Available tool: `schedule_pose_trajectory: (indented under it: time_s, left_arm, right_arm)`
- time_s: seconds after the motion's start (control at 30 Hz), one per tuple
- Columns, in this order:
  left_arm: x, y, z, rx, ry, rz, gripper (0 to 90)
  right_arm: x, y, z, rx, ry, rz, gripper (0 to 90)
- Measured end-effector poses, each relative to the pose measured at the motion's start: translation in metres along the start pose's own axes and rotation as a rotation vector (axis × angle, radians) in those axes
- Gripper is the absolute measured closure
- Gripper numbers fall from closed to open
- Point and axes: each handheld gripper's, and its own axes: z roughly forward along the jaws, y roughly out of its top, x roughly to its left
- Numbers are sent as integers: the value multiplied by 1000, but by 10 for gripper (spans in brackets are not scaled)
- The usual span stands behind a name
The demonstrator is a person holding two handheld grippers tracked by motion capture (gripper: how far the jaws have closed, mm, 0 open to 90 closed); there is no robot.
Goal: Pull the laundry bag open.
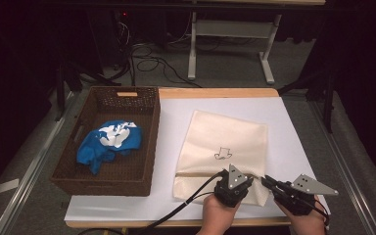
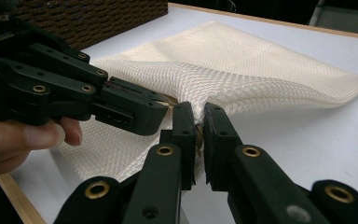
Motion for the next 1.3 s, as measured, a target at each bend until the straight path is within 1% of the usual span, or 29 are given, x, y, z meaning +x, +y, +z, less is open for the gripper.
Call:
schedule_pose_trajectory:
  time_s: [0.1, 0.3, 0.37, 0.47, 0.53, 0.57, 0.6, 0.63, 0.67, 0.7, 0.77, 0.8, 0.83, 0.87, 0.93, 1.1, 1.13, 1.17, 1.3]
  left_arm:
    - [0, 0, 1, 2, -1, -7, 872]
    - [1, 0, 2, 10, 4, -8, 873]
    - [2, 0, 2, 14, -2, -16, 873]
    - [1, 0, 2, 13, 3, -10, 872]
    - [2, 1, 2, 16, -4, -17, 873]
    - [1, 1, 2, 13, -1, -8, 873]
    - [2, 1, 2, 15, -3, -7, 873]
    - [2, 1, 2, 15, -2, -8, 872]
    - [1, 0, 2, 14, 0, -4, 873]
    - [2, 0, 2, 16, -5, -14, 873]
    - [2, 0, 2, 12, -9, -8, 873]
    - [2, 0, 2, 16, -7, -11, 873]
    - [1, 0, 1, 12, -2, -5, 873]
    - [1, -1, 1, 9, -7, 1, 872]
    - [0, -1, 1, 23, -16, -2, 872]
    - [-4, 0, 0, 25, -23, 8, 871]
    - [-9, 0, 0, 24, -24, 36, 871]
    - [-10, 0, -1, 26, -23, 47, 871]
    - [-8, 0, -2, 30, -24, 46, 871]
  right_arm:
    - [0, 0, 0, 2, 0, 1, 858]
    - [1, 0, 2, 10, -4, -10, 859]
    - [1, -1, 2, 13, -4, -7, 860]
    - [1, 0, 2, 14, -5, -10, 860]
    - [2, 0, 1, 13, -6, -13, 861]
    - [1, 0, 1, 13, -4, -13, 861]
    - [0, 0, 1, 10, -1, -9, 861]
    - [1, 0, 1, 10, -2, -15, 861]
    - [1, 0, 1, 15, -2, -8, 861]
    - [1, 0, 1, 14, 1, -4, 862]
    - [1, 0, 1, 9, 3, -12, 862]
    - [1, 0, 0, 13, 4, -6, 862]
    - [1, 0, 1, 13, 1, -9, 862]
    - [1, -1, 1, 8, 2, -11, 862]
    - [0, -1, 0, 15, 2, -9, 861]
    - [-2, -1, 1, 11, -5, -2, 859]
    - [-4, -2, 2, 15, -14, 4, 859]
    - [-4, -2, 2, 18, -17, 7, 859]
    - [-5, -3, 3, 22, -21, 10, 859]
